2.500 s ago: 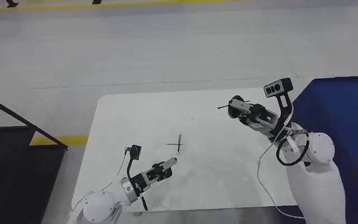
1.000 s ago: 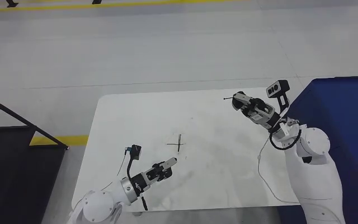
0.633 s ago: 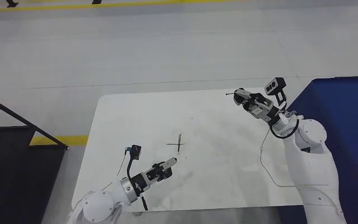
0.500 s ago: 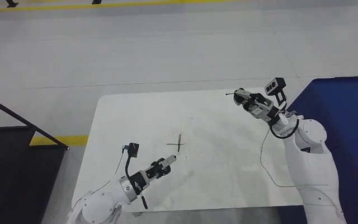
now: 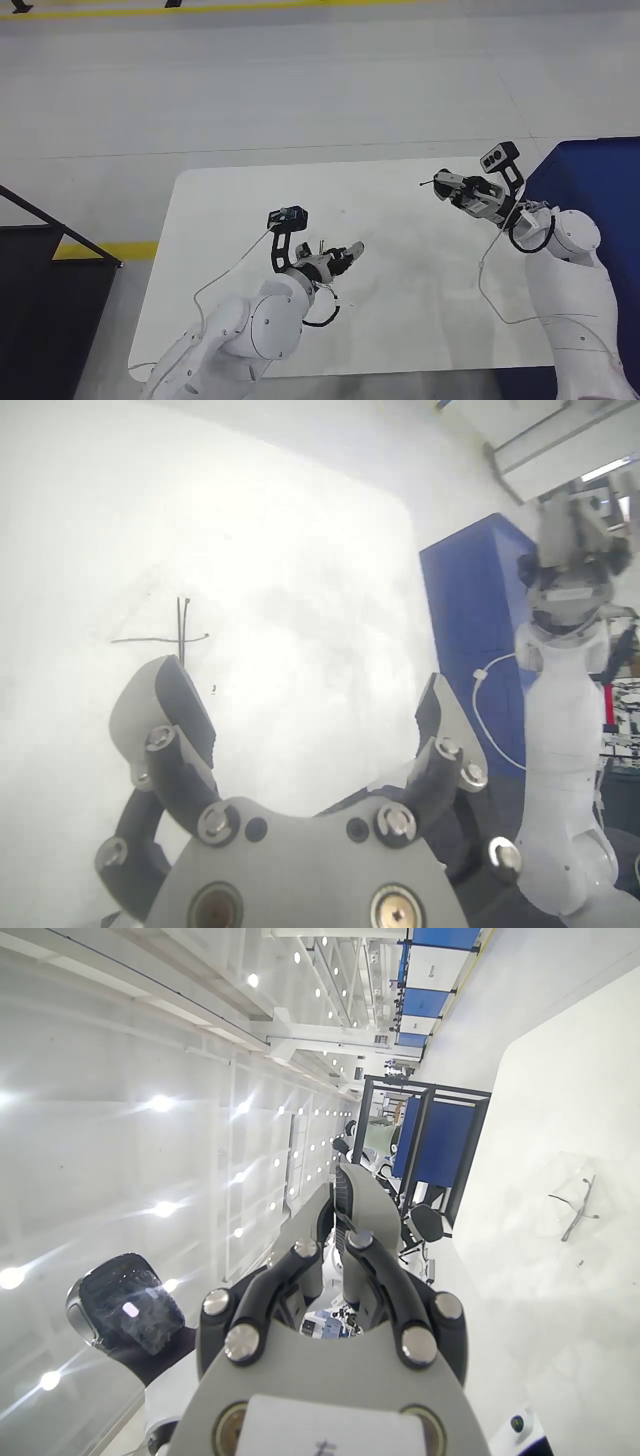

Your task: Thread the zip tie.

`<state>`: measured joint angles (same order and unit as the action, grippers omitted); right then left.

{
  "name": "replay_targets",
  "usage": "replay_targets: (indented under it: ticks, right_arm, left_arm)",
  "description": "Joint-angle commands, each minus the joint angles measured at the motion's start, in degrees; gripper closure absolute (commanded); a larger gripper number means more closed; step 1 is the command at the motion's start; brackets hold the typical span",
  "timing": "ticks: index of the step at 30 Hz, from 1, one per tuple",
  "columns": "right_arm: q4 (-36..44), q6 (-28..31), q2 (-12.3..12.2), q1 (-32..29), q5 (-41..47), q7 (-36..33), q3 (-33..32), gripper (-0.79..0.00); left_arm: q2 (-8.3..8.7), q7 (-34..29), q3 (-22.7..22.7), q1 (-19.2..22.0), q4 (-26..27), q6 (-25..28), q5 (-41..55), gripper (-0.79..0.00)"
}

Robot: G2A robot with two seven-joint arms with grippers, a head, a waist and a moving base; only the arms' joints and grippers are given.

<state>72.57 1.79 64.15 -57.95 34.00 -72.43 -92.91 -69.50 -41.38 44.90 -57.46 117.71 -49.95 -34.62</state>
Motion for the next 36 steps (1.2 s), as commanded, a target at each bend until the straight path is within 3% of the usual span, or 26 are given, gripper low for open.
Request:
replay_targets:
  ticks: [1,8,10,13,15,22,30,35,36]
  right_arm:
    - [0.2,0.0,0.0,-0.1,-0.1,0.2,0.0,0.000]
    - [0.2,0.0,0.0,-0.1,-0.1,0.2,0.0,0.000]
    - [0.2,0.0,0.0,-0.1,-0.1,0.2,0.0,0.000]
    - [0.2,0.0,0.0,-0.1,-0.1,0.2,0.0,0.000]
    - [0.2,0.0,0.0,-0.1,-0.1,0.2,0.0,0.000]
    - [0.2,0.0,0.0,-0.1,-0.1,0.2,0.0,0.000]
    - [0.2,0.0,0.0,-0.1,-0.1,0.2,0.0,0.000]
    - [0.2,0.0,0.0,-0.1,-0.1,0.2,0.0,0.000]
    - [0.2,0.0,0.0,-0.1,-0.1,0.2,0.0,0.000]
  left_arm:
    - [0.05,1.7,0.3,-1.2,0.2,0.4,0.1,-0.785]
    - [0.05,1.7,0.3,-1.2,0.2,0.4,0.1,-0.785]
    - [0.22,2.2,-0.9,-0.9,-0.4,1.5,-3.8,-0.785]
    - [0.06,-5.0,-5.9,3.5,-3.0,-4.2,-14.3,-0.785]
    - [-0.43,-8.0,-7.5,7.1,-6.8,-4.9,-16.6,-0.785]
    - [-3.30,-11.5,-11.5,16.6,-20.8,-1.5,-9.6,-0.785]
    - [-3.31,-11.5,-11.6,16.3,-20.9,-0.9,-9.3,-0.785]
    - [-4.29,-17.5,-12.7,18.7,-25.9,4.6,-7.2,-0.785]
    - [-4.65,-18.7,-12.3,19.7,-26.9,5.7,-5.5,-0.745]
